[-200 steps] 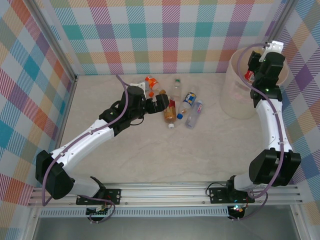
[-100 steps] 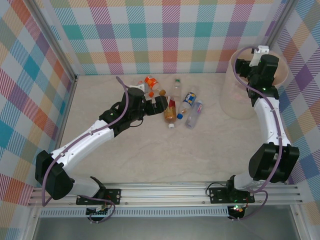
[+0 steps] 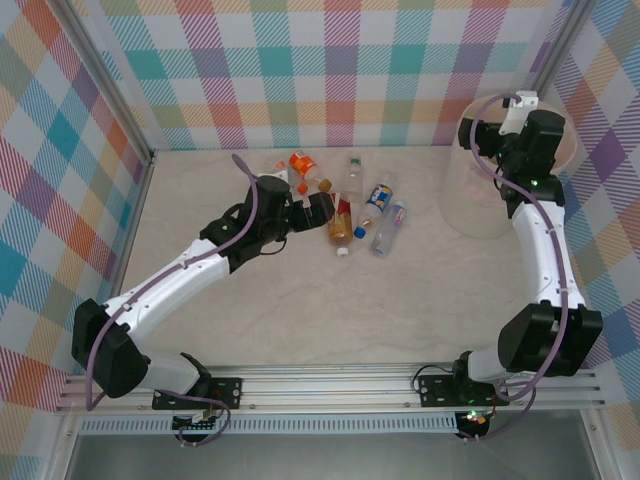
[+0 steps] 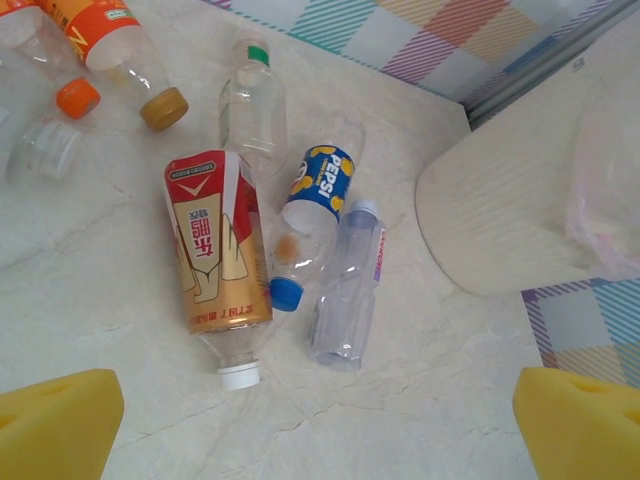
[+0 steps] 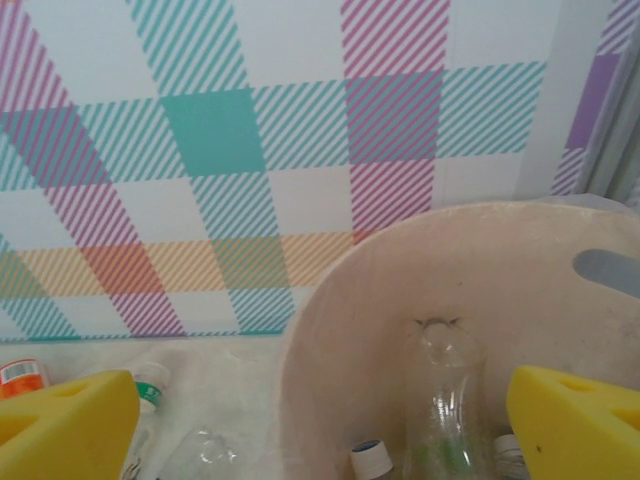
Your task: Put the plastic bottles in the bin
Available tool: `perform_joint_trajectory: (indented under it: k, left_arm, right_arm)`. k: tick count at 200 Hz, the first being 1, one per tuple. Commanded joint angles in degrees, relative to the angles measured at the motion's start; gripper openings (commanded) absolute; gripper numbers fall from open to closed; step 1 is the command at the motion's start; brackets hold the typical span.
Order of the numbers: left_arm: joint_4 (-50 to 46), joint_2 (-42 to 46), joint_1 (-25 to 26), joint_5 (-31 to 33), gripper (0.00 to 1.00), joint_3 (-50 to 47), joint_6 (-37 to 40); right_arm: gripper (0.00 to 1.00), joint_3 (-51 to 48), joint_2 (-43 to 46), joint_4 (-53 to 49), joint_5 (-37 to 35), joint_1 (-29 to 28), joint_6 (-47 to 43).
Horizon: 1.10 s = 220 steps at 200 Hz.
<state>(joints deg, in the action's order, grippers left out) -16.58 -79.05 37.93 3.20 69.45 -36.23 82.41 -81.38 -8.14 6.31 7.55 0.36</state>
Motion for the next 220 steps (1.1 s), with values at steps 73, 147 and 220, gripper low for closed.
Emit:
perform_joint_trajectory:
  k: [73,147,220]
  left_arm:
    - [-2.33,-2.25,-2.24,2.21,1.00,-1.29,-4.66]
    - [-5.03,-2.00,-4.66,4.64,1.00,-3.66,-9.69]
    - [-6.01,-2.65,-5.77,4.78,1.00,-4.39,-11.67]
  right_arm:
    - [1.00,-2.51,5.68,-0.38,17.26,-3.70,12.01]
    - [1.00,-6.83,5.09,-6.87,12.70,-17.54,9.72]
    - [1.00,-14.34,-1.27,-9.45,-4.24,-22.86,20.34]
